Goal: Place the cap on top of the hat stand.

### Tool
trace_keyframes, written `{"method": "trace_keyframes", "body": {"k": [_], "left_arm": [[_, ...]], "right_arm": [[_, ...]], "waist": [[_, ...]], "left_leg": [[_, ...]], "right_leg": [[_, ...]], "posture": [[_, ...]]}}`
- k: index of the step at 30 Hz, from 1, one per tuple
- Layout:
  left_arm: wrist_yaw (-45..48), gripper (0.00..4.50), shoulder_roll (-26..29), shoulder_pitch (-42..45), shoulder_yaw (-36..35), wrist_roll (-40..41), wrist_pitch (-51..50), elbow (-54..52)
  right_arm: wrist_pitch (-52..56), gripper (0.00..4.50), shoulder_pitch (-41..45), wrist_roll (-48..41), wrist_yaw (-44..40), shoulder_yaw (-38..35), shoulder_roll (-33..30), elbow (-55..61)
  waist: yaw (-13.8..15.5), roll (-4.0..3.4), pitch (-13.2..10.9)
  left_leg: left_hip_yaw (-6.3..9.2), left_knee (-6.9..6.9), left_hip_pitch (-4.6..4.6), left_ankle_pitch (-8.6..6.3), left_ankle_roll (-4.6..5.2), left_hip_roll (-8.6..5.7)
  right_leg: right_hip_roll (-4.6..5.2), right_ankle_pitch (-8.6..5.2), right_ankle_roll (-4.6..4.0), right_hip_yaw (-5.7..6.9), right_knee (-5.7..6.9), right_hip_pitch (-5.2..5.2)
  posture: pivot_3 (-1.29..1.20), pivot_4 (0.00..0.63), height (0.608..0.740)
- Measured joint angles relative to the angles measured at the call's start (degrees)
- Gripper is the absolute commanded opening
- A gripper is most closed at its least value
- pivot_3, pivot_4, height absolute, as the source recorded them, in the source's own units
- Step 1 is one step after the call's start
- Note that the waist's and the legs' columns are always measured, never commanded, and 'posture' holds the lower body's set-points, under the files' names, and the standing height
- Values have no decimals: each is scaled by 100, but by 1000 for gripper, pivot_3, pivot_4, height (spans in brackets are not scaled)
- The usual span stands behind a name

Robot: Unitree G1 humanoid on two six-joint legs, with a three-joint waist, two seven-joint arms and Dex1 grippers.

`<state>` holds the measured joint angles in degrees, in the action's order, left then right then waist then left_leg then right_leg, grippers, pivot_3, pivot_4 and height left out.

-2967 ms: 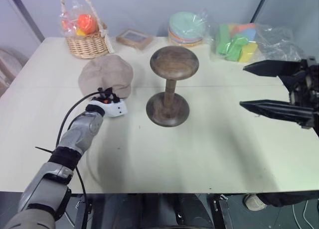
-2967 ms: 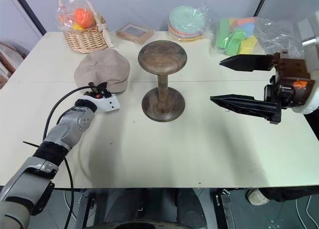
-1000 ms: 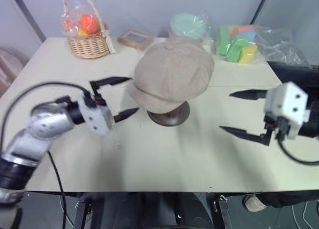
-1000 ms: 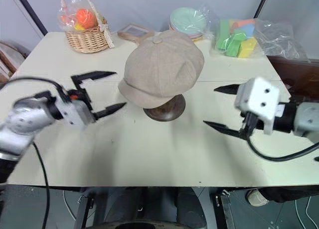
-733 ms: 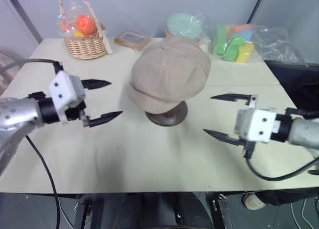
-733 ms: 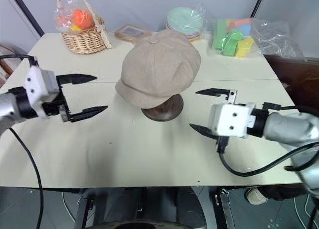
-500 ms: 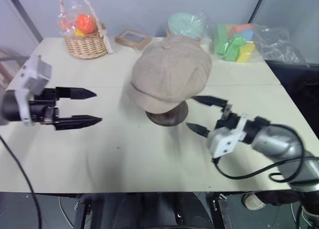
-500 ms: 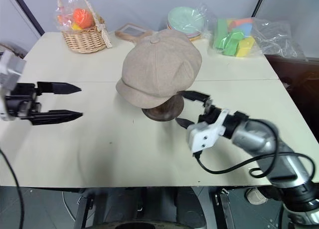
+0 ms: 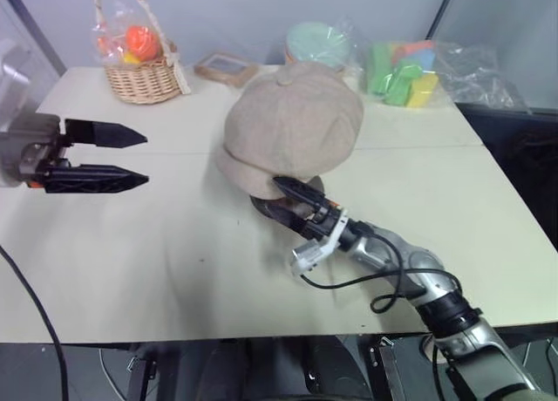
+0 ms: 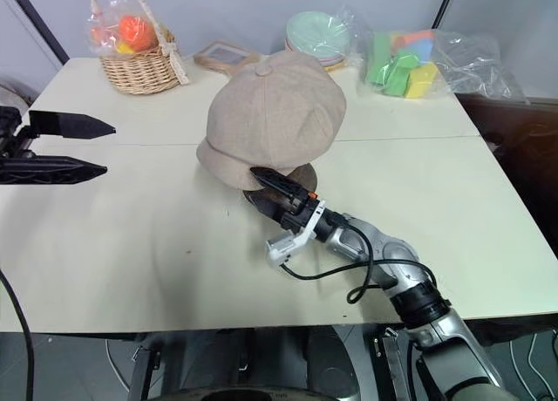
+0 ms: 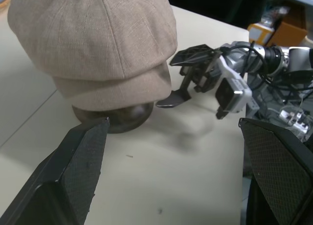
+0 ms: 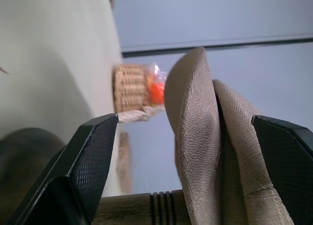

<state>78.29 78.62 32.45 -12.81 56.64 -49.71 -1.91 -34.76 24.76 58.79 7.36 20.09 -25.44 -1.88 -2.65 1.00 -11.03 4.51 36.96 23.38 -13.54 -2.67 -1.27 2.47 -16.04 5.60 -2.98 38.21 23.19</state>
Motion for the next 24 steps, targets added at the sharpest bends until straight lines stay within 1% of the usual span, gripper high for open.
{"method": "trace_keyframes", "body": {"k": [2,3,4,11,12,15,17,20,21,24], "left_arm": [[-13,4452,-28,37,0,-31,-48,2],[-27,4500,-42,84,0,-47,-86,2],[-43,4500,-51,124,-10,-61,-105,3],[-119,4500,-223,343,-37,-175,-115,27],[-124,4500,-237,360,-37,-221,-113,28],[-124,4500,-311,376,-37,-293,-111,28],[-115,4500,-360,378,-37,-348,-111,31],[-95,4500,-398,384,-37,-390,-110,75],[-95,4500,-439,393,-36,-423,-107,82],[-102,4500,-509,401,-32,-501,-102,93]], "right_arm": [[142,4500,130,141,178,62,70,-130],[210,3986,188,209,287,113,92,-219],[274,3794,248,290,381,169,119,-315],[464,281,430,522,852,374,137,-438],[478,33,431,526,899,384,119,-439],[462,33,428,500,980,394,-5,-441],[265,33,355,224,1029,319,-203,-364],[-228,33,228,-341,1034,126,-560,-121],[-579,33,204,-678,1010,58,-832,-42],[-1321,33,204,-1416,870,-168,-1372,-5]], "waist": [[-3,2,0],[-1,2,0],[1,2,0],[3,3,0],[-1,3,0],[2,3,0],[13,3,0],[9,3,0],[13,3,-1],[2,5,-1]], "left_leg": [[0,0,0,0,0,1],[0,0,0,0,0,0],[0,0,0,0,0,0],[1,0,0,0,0,0],[1,0,0,0,0,0],[1,0,0,0,0,0],[3,1,1,0,0,0],[2,1,2,0,1,0],[3,1,2,0,1,1],[2,0,1,-1,1,3]], "right_leg": [[0,0,0,0,0,0],[0,0,0,0,0,-1],[0,0,0,0,0,0],[1,0,1,0,0,-1],[1,0,1,0,0,-1],[2,1,1,0,1,-1],[5,1,1,1,0,-3],[7,1,1,0,-1,-4],[8,1,2,0,-1,-4],[6,1,2,0,-1,-6]], "posture": [[0,150,740],[0,150,740],[0,150,740],[0,150,740],[0,150,740],[0,150,740],[0,150,740],[0,150,740],[0,150,740],[0,150,740]]}}
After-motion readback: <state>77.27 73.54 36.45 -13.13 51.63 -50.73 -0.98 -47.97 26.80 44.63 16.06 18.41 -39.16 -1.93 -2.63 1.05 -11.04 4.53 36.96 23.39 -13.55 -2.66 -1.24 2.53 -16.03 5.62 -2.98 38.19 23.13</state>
